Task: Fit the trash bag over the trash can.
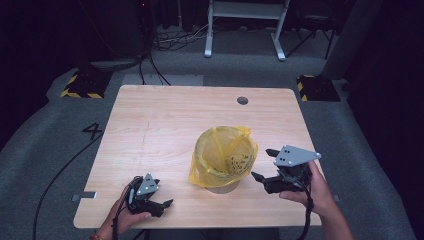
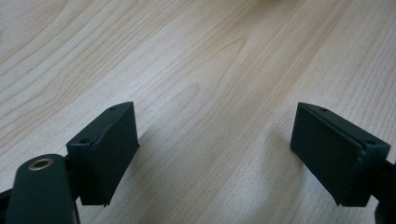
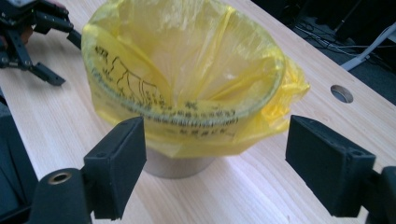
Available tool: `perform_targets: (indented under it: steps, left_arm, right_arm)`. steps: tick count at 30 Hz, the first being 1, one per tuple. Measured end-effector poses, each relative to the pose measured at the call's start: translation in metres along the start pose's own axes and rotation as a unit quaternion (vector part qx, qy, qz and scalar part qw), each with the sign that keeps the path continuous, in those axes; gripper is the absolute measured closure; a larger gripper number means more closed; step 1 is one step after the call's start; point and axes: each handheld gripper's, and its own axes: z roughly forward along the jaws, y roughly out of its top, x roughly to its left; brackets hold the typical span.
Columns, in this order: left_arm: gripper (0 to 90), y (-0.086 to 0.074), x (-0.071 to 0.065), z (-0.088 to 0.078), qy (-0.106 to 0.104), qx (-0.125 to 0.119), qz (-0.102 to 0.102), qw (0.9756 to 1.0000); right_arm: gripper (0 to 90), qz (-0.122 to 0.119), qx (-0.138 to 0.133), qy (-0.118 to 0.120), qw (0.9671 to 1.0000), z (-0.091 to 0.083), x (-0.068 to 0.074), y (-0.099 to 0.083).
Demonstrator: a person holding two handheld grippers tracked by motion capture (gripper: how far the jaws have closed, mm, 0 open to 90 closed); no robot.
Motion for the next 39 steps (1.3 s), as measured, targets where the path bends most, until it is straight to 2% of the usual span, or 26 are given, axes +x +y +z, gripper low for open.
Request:
perform_targets:
  steps: [9, 17, 22, 27, 34, 39]
  left_arm:
    - [15.0, 0.000, 0.000, 0.000, 0.000, 0.000, 0.000, 1.0000]
    - [15.0, 0.000, 0.000, 0.000, 0.000, 0.000, 0.000, 1.0000]
    - [15.0, 0.000, 0.000, 0.000, 0.000, 0.000, 0.000, 1.0000]
    - [15.0, 0.000, 0.000, 0.000, 0.000, 0.000, 0.000, 1.0000]
    - [15.0, 0.000, 0.000, 0.000, 0.000, 0.000, 0.000, 1.0000]
    - [15.0, 0.000, 0.000, 0.000, 0.000, 0.000, 0.000, 1.0000]
  right_arm:
    - [20.1, 0.005, 0.017, -0.007, 0.9998, -0.005, 0.004, -0.018]
    - [19.7, 0.006, 0.050, -0.016, 0.9986, 0.004, 0.003, -0.044]
    - [19.6, 0.000, 0.073, -0.031, 0.9968, 0.012, 0.000, -0.063]
    - [19.5, 0.002, 0.088, -0.033, 0.9956, 0.018, -0.003, -0.081]
    - [19.4, 0.013, 0.104, -0.034, 0.9939, 0.025, -0.008, -0.107]
    - [19.4, 0.029, 0.106, -0.033, 0.9934, 0.028, -0.013, -0.125]
